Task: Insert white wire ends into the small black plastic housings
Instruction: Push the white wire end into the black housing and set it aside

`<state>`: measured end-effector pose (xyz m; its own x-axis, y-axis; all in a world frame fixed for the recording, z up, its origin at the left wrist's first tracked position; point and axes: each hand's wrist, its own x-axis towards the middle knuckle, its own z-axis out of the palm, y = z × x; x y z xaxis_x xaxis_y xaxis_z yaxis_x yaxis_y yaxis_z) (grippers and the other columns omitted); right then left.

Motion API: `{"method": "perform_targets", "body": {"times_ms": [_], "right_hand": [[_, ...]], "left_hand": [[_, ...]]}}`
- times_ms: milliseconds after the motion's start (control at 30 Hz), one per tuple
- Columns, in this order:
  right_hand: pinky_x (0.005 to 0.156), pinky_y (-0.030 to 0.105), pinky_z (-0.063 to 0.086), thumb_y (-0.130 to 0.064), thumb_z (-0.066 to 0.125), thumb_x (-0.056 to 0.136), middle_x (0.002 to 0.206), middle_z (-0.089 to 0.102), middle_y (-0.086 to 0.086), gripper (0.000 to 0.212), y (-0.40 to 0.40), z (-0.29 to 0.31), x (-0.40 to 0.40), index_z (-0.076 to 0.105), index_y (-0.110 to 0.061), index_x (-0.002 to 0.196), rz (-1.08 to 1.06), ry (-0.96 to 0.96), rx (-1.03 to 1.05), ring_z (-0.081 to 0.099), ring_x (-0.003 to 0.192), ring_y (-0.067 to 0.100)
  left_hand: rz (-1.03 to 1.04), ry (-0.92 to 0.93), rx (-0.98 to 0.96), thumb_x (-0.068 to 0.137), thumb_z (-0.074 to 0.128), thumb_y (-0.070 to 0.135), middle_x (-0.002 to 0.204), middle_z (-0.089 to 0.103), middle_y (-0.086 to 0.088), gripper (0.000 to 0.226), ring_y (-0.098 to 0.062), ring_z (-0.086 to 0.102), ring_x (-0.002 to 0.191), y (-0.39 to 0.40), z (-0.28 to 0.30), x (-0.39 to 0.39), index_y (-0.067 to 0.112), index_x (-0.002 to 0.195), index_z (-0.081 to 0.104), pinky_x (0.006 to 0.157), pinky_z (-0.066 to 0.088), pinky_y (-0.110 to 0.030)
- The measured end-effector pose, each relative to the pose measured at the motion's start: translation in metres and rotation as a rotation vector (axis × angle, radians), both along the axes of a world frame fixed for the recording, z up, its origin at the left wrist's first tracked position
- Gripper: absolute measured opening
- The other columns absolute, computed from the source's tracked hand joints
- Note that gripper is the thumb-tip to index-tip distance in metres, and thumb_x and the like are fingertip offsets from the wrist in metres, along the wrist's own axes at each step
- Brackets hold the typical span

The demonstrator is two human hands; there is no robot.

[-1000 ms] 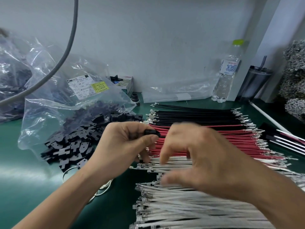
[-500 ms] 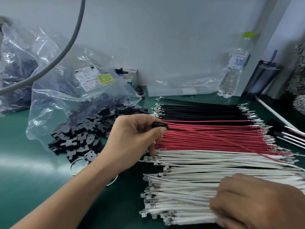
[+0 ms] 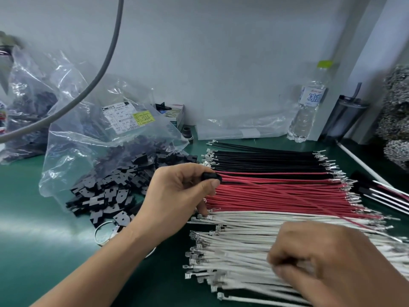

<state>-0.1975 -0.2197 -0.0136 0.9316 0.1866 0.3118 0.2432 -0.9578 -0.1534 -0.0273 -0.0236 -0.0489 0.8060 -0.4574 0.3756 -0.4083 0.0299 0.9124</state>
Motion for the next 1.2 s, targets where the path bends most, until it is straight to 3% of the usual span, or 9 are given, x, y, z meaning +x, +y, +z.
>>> {"method": "perform_targets", "body": {"times_ms": [167,267,333,433,600,800,933,1100,1200], "right_hand": [[0.062,0.019,0.047,-0.03,0.073,0.085,0.084,0.065,-0.016,0.012,-0.016,0.021,0.026,0.065,-0.039,0.083,-0.005,0.023,0.333,0.063,0.076,0.01],[0.067,0.016,0.043,-0.039,0.07,0.082,0.083,0.065,-0.013,0.005,-0.019,0.03,0.044,0.075,-0.04,0.081,-0.019,-0.043,0.395,0.062,0.079,0.011],[0.062,0.016,0.042,-0.048,0.068,0.079,0.079,0.065,-0.011,0.014,-0.019,0.028,0.051,0.079,-0.039,0.08,-0.019,-0.146,0.42,0.063,0.074,0.012],[0.058,0.02,0.044,-0.048,0.073,0.083,0.078,0.065,-0.009,0.009,-0.017,0.018,0.051,0.079,-0.041,0.083,-0.035,-0.234,0.443,0.064,0.07,0.014],[0.058,0.018,0.045,-0.037,0.078,0.084,0.082,0.064,-0.012,0.009,-0.017,0.004,0.046,0.081,-0.035,0.093,-0.064,-0.314,0.438,0.064,0.071,0.011],[0.055,0.031,0.05,-0.035,0.075,0.088,0.079,0.061,-0.016,0.007,-0.016,-0.001,0.045,0.081,-0.031,0.088,-0.112,-0.384,0.325,0.062,0.068,0.01],[0.056,0.022,0.045,-0.032,0.073,0.085,0.08,0.059,-0.017,0.01,-0.016,-0.004,0.046,0.081,-0.031,0.091,-0.095,-0.397,0.344,0.06,0.068,0.009],[0.058,0.018,0.045,-0.027,0.082,0.083,0.08,0.064,-0.009,0.006,-0.012,-0.009,0.05,0.081,-0.031,0.087,0.011,-0.333,0.618,0.063,0.069,0.014],[0.055,0.022,0.046,-0.033,0.074,0.083,0.081,0.062,-0.01,0.006,-0.007,-0.012,0.05,0.079,-0.032,0.087,0.008,-0.304,0.529,0.063,0.069,0.014]], "left_hand": [[0.007,0.018,0.012,0.083,0.082,0.018,0.071,0.075,-0.004,0.011,-0.02,0.07,0.054,0.001,0.001,0.001,0.028,0.089,0.082,0.048,0.05,-0.02],[-0.052,0.049,-0.053,0.076,0.085,0.018,0.078,0.076,-0.007,0.015,-0.018,0.067,0.062,0.002,0.006,0.001,0.023,0.09,0.084,0.058,0.055,-0.023],[-0.102,0.091,-0.089,0.073,0.085,0.019,0.081,0.077,-0.008,0.018,-0.02,0.068,0.065,0.004,0.008,0.0,0.022,0.091,0.085,0.066,0.06,-0.028],[-0.142,0.14,-0.115,0.072,0.085,0.019,0.084,0.079,-0.01,0.019,-0.021,0.069,0.068,0.005,0.01,-0.001,0.021,0.091,0.085,0.069,0.061,-0.028],[-0.136,0.192,-0.136,0.068,0.086,0.021,0.078,0.078,-0.012,0.022,-0.017,0.069,0.065,0.003,0.01,-0.004,0.02,0.091,0.085,0.069,0.059,-0.024],[-0.136,0.208,-0.108,0.068,0.086,0.018,0.07,0.075,-0.007,0.021,-0.012,0.062,0.055,0.001,0.012,-0.009,0.018,0.089,0.085,0.056,0.052,-0.016],[-0.147,0.196,-0.086,0.069,0.086,0.023,0.056,0.062,-0.001,0.02,-0.01,0.045,0.047,0.0,0.013,-0.012,0.02,0.089,0.084,0.047,0.042,-0.017],[-0.196,0.123,-0.036,0.073,0.085,0.015,0.067,0.068,0.004,0.015,-0.003,0.051,0.052,-0.001,0.013,-0.013,0.015,0.088,0.084,0.049,0.041,-0.012],[-0.187,0.013,0.057,0.076,0.084,0.017,0.071,0.068,0.009,0.013,0.0,0.054,0.058,0.0,0.014,-0.012,0.018,0.089,0.084,0.053,0.041,-0.01]]}}
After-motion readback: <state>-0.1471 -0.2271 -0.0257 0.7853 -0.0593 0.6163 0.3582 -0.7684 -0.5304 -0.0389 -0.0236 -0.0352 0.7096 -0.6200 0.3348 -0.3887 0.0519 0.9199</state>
